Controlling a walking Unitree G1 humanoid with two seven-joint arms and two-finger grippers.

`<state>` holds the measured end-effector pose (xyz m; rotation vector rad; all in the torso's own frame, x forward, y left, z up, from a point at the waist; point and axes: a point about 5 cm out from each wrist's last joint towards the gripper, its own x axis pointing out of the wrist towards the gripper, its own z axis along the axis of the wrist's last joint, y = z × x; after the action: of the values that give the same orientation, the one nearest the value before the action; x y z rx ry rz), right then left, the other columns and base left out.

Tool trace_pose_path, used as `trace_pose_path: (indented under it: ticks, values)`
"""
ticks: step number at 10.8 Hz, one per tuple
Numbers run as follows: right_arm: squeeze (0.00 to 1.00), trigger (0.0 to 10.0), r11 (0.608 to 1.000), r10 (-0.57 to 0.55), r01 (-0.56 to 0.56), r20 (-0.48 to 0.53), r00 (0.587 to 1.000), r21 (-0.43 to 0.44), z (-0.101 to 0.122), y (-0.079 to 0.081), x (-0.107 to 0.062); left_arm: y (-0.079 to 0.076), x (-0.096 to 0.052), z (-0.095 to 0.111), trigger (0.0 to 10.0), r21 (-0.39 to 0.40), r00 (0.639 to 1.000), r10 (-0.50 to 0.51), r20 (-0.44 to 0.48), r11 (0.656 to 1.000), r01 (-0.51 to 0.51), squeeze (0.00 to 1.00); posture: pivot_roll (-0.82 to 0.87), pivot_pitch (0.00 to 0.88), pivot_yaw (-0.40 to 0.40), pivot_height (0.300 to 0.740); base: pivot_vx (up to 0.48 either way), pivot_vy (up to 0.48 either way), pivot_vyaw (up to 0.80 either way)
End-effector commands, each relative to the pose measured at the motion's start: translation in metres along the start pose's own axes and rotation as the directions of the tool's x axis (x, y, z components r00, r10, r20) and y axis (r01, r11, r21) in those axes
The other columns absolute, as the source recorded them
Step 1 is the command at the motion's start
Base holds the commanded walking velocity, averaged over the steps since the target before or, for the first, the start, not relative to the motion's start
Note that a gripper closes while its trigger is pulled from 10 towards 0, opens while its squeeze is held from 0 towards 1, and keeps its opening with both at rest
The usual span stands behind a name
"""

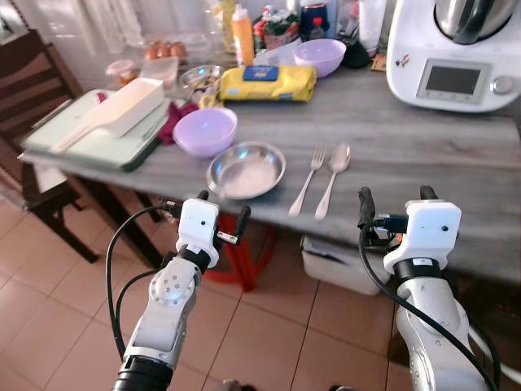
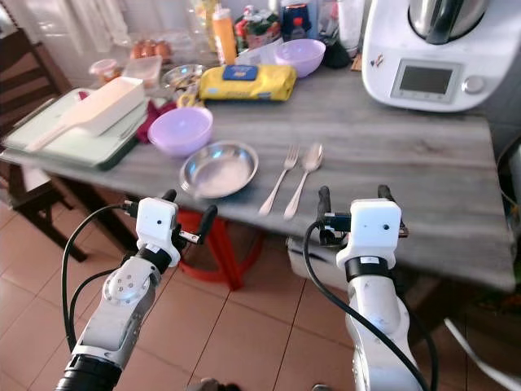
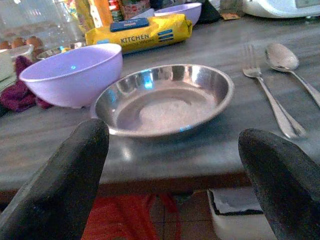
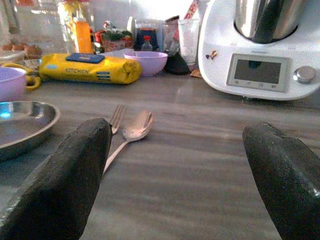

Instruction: Setting the table

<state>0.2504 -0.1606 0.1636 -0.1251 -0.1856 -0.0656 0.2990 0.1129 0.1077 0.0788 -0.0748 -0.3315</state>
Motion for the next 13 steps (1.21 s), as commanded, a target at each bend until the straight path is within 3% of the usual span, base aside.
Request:
trace_pose_path:
  ticks: [1, 10, 13]
  values:
    - [0.0, 10.0, 1.0, 0.004, -0.004, -0.005, 1.0, 0.014, -0.0001, 0.0014, -0.0004, 0.0044, -0.002, -0.0041, 10.0, 0.017, 1.0, 0.012, -0.024, 1.0, -0.012, 0.0, -0.14, 0.052, 0.15, 0.74, -0.326, 0.0, 0.0]
    - [0.0, 10.0, 0.999, -0.032, 0.032, -0.018, 0.999, 0.025, -0.0029, -0.001, 0.0041, 0.0046, -0.0037, -0.0069, 10.0, 0.038, 0.999, -0.005, -0.036, 0.999, 0.006, 0.0, -0.12, 0.063, 0.162, 0.74, -0.33, 0.0, 0.0]
    - [0.0, 10.0, 0.999, -0.027, 0.028, -0.015, 1.0, 0.028, -0.0021, 0.0004, 0.0052, 0.0041, -0.0041, -0.0071, 10.0, 0.04, 0.999, -0.012, -0.033, 0.999, 0.013, 0.0, -0.13, 0.071, 0.165, 0.74, -0.31, 0.0, -0.64]
